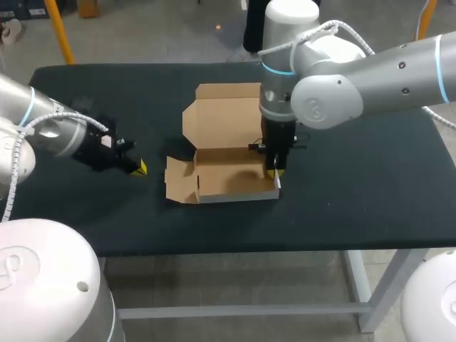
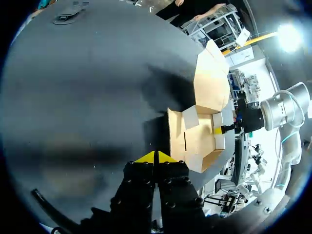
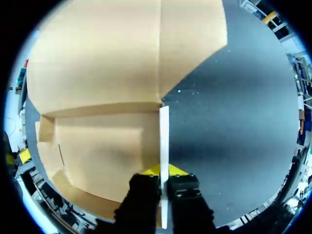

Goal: Assemble the packaging by folding the flat box into shape, placing the metal phone stand inside, and closing the box properly

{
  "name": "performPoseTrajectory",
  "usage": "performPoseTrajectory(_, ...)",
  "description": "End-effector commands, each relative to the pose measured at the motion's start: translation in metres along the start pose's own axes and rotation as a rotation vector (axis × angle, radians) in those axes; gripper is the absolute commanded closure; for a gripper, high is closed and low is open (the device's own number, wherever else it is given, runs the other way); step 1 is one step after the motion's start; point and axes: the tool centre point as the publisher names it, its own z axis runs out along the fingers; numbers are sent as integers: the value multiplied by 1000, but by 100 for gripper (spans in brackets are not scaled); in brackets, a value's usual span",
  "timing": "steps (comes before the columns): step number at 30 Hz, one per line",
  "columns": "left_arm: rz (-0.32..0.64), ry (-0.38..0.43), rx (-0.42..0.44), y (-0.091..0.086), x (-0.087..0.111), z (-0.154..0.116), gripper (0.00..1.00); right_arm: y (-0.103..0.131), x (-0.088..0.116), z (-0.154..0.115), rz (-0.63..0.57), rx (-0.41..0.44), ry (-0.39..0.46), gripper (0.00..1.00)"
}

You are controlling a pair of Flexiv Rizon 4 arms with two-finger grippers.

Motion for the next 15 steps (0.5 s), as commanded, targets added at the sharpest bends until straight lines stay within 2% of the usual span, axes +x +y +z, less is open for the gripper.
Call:
performPoseTrajectory(1, 5, 58, -3, -1, -8, 12, 100, 1, 1, 0, -1, 4, -2, 100)
performPoseTrajectory(15, 22, 124, -36, 2, -14, 30, 100, 1, 1, 0, -1, 4, -2, 100)
